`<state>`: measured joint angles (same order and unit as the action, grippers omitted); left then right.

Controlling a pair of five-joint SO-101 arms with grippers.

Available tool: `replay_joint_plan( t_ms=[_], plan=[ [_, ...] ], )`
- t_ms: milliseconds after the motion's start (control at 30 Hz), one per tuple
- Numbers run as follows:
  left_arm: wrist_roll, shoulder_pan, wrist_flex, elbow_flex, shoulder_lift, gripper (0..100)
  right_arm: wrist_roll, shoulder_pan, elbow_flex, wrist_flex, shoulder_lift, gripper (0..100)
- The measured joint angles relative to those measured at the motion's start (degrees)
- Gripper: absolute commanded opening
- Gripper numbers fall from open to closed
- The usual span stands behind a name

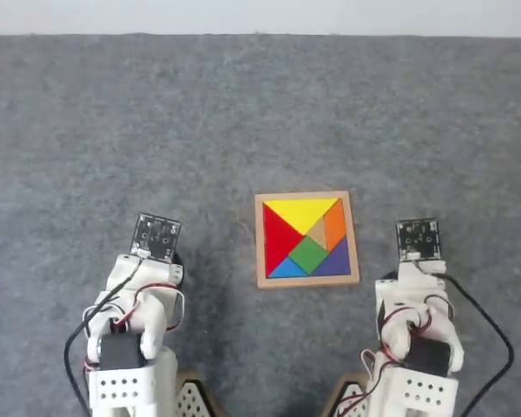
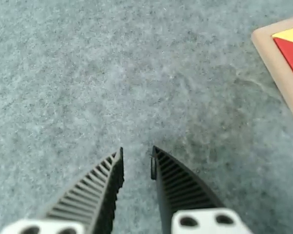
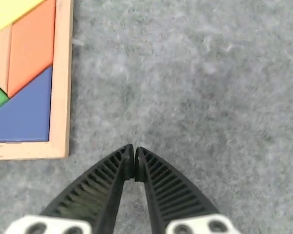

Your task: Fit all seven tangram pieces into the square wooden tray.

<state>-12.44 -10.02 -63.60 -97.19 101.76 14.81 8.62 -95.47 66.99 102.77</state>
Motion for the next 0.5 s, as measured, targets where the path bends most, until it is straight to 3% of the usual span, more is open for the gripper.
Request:
replay_joint_plan(
  t_ms=[500],
  plan=[
    [-0.18, 0.00, 0.00, 0.00, 0.00, 9, 0.00, 0.00, 0.00, 4.75, 0.09, 0.9]
  ],
)
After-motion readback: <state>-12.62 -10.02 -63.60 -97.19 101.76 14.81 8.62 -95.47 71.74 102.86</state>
